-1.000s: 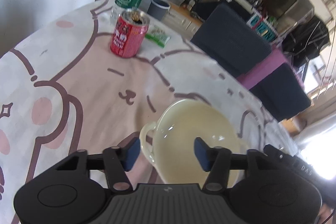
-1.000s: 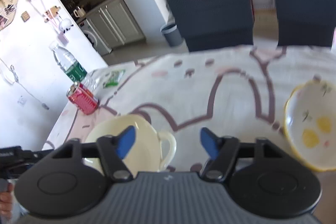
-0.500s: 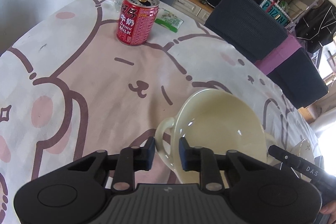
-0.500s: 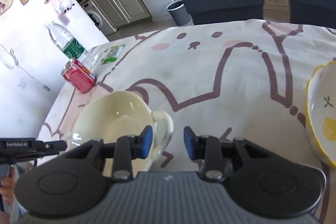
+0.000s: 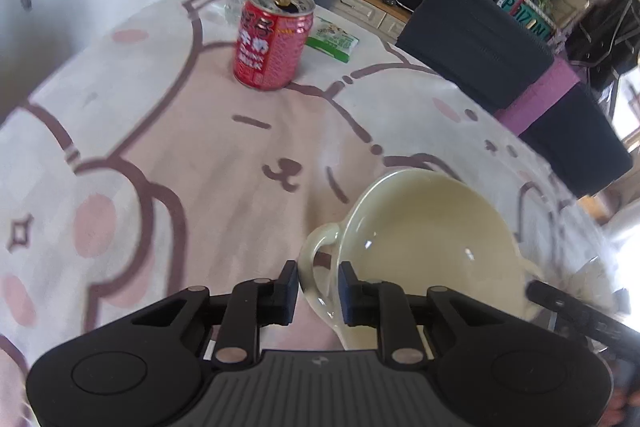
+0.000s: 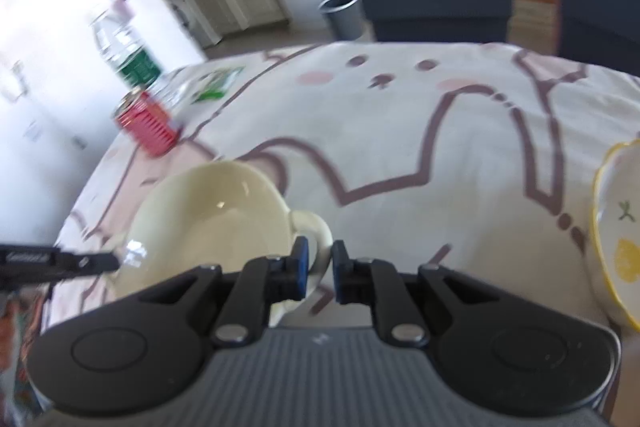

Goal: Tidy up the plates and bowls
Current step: 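Lift the cream two-handled bowl with both tools off the cloth, then carry the cream bowl with both tools toward the steel trays, then lower the cream bowl with both tools onto the white plate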

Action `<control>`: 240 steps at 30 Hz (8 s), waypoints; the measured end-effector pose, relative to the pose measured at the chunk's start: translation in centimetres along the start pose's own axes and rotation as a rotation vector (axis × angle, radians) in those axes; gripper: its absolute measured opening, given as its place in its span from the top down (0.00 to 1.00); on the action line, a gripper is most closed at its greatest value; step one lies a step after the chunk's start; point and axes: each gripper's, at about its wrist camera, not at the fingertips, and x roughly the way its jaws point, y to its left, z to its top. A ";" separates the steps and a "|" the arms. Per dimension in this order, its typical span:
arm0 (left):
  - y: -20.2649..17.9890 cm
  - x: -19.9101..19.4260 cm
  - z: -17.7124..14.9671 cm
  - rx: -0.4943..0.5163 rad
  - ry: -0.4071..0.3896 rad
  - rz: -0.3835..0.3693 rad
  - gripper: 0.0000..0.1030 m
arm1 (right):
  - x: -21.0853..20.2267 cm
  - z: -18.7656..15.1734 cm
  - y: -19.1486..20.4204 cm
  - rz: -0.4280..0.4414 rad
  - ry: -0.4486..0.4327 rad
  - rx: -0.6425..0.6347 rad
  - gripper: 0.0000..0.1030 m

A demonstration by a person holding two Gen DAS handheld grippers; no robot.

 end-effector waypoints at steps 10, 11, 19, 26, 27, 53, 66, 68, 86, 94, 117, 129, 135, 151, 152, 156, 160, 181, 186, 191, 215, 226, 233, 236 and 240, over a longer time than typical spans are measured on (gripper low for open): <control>0.2 0.2 0.5 0.116 0.004 -0.037 0.77 | 0.5 0.2 -0.2 0.095 0.074 0.007 0.66; 0.4 0.3 0.6 0.118 0.010 -0.050 0.77 | 0.6 0.2 -0.1 0.101 0.075 0.008 0.63; 0.9 1.3 1.2 0.166 0.027 -0.105 0.76 | 1.8 0.2 1.3 0.054 0.074 -0.028 0.57; 0.8 2.1 1.6 0.180 0.056 -0.115 0.76 | 3.2 0.2 1.5 0.007 0.086 -0.031 0.69; 0.7 2.2 1.6 0.189 0.057 -0.113 0.76 | 3.3 0.2 1.4 0.012 0.087 -0.029 0.70; 0.7 3.5 1.6 0.195 0.087 -0.121 0.74 | 4.5 0.3 1.3 0.039 0.122 0.033 0.70; 0.5 3.9 1.5 0.190 0.088 -0.111 0.73 | 4.9 0.2 0.6 0.071 0.135 0.086 0.73; 0.5 4.0 1.5 0.182 0.090 -0.113 0.73 | 5.0 0.2 0.6 0.071 0.134 0.089 0.73; 0.0 4.4 1.5 0.194 0.093 -0.089 0.71 | 5.3 0.3 1.4 0.043 0.135 0.051 0.71; -0.8 4.2 1.1 0.251 0.061 -0.048 0.69 | 5.2 0.1 2.0 0.019 0.118 0.002 0.70; 0.9 2.9 1.6 0.181 0.088 -0.118 0.76 | 4.1 0.4 1.0 0.046 0.116 0.045 0.72; 0.7 2.2 1.3 0.205 0.069 -0.086 0.76 | 3.8 0.1 1.5 0.037 0.104 -0.017 0.71; 0.4 0.4 1.2 0.200 0.040 -0.086 0.76 | 2.4 0.0 2.0 0.038 0.077 -0.029 0.71; -2.5 -6.8 -2.2 0.216 -0.026 -0.142 0.76 | -6.5 -2.7 2.7 -0.014 -0.025 -0.029 0.71; -2.7 -7.2 -2.6 0.213 -0.029 -0.143 0.75 | -7.1 -3.0 2.7 -0.019 -0.031 -0.028 0.71; -3.4 -8.5 -3.7 0.220 -0.035 -0.151 0.75 | -9.4 -4.2 3.2 -0.048 -0.048 -0.022 0.71; -4.2 -9.7 -5.1 0.239 -0.038 -0.169 0.75 | -11.5 -5.6 3.0 -0.067 -0.061 0.010 0.71; -9.2 -10.5 -11.9 0.347 0.005 -0.277 0.75 | -19.3 -14.1 -0.7 -0.169 -0.114 0.199 0.72; -9.9 -9.3 -12.9 0.363 0.032 -0.292 0.74 | -19.6 -15.4 -1.8 -0.187 -0.098 0.208 0.72; -10.1 -8.2 -13.8 0.389 0.040 -0.293 0.74 | -19.4 -16.4 -2.3 -0.207 -0.084 0.225 0.72; -7.9 -3.9 -13.9 0.386 0.122 -0.237 0.71 | -15.0 -16.4 -1.2 -0.252 0.037 0.178 0.72; -8.2 -2.6 -14.1 0.409 0.149 -0.199 0.68 | -14.0 -16.2 -1.0 -0.276 0.063 0.165 0.72; -8.2 -2.2 -14.2 0.409 0.164 -0.191 0.68 | -13.6 -16.2 -1.2 -0.280 0.081 0.168 0.71; -8.2 -2.2 -14.2 0.410 0.163 -0.189 0.68 | -13.6 -16.1 -1.3 -0.281 0.081 0.169 0.71; -8.3 -2.1 -14.1 0.412 0.164 -0.188 0.68 | -13.5 -16.1 -1.2 -0.283 0.082 0.168 0.71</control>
